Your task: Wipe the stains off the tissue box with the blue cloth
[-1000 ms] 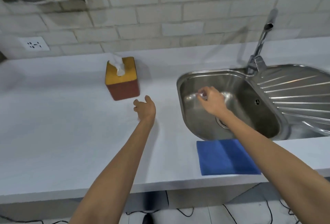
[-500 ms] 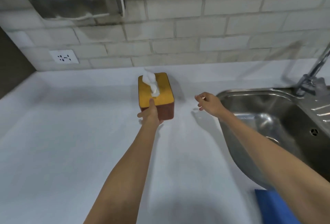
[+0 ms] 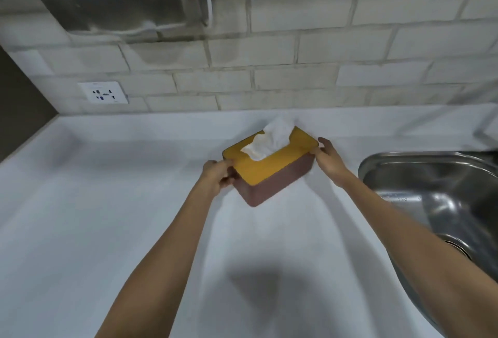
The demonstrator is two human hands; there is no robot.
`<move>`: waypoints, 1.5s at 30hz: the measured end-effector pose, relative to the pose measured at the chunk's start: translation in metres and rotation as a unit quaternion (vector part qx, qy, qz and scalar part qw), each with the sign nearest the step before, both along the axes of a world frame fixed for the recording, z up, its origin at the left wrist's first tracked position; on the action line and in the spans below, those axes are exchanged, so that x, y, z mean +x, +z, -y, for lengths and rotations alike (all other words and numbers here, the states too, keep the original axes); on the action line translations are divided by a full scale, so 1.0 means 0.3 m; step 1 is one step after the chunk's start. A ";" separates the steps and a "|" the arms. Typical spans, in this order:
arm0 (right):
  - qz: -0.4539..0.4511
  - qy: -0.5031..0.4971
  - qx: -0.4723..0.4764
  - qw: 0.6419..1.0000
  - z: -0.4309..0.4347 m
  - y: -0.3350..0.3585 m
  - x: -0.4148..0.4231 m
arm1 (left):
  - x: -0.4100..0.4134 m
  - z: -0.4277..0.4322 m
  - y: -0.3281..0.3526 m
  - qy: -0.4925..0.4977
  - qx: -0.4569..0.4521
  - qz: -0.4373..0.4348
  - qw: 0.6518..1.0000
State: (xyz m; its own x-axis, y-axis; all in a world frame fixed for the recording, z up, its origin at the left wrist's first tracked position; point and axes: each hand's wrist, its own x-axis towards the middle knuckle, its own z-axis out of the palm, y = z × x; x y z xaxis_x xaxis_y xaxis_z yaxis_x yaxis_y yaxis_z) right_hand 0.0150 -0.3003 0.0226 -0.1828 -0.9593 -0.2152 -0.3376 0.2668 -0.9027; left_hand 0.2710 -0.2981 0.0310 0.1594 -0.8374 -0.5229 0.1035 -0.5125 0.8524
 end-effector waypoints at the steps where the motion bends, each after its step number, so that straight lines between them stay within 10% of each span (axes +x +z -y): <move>1: -0.003 0.001 -0.003 1.000 0.011 -0.002 0.006 | 0.003 0.037 0.009 0.021 -0.020 -0.015 0.999; 37: -0.040 -0.008 -0.052 0.998 0.120 -0.055 0.131 | 0.050 0.358 0.056 -0.040 -0.114 0.065 0.991; 45: -0.081 -0.023 -0.006 0.996 0.020 -0.010 0.114 | 0.029 0.227 0.090 -0.066 -0.223 0.267 0.935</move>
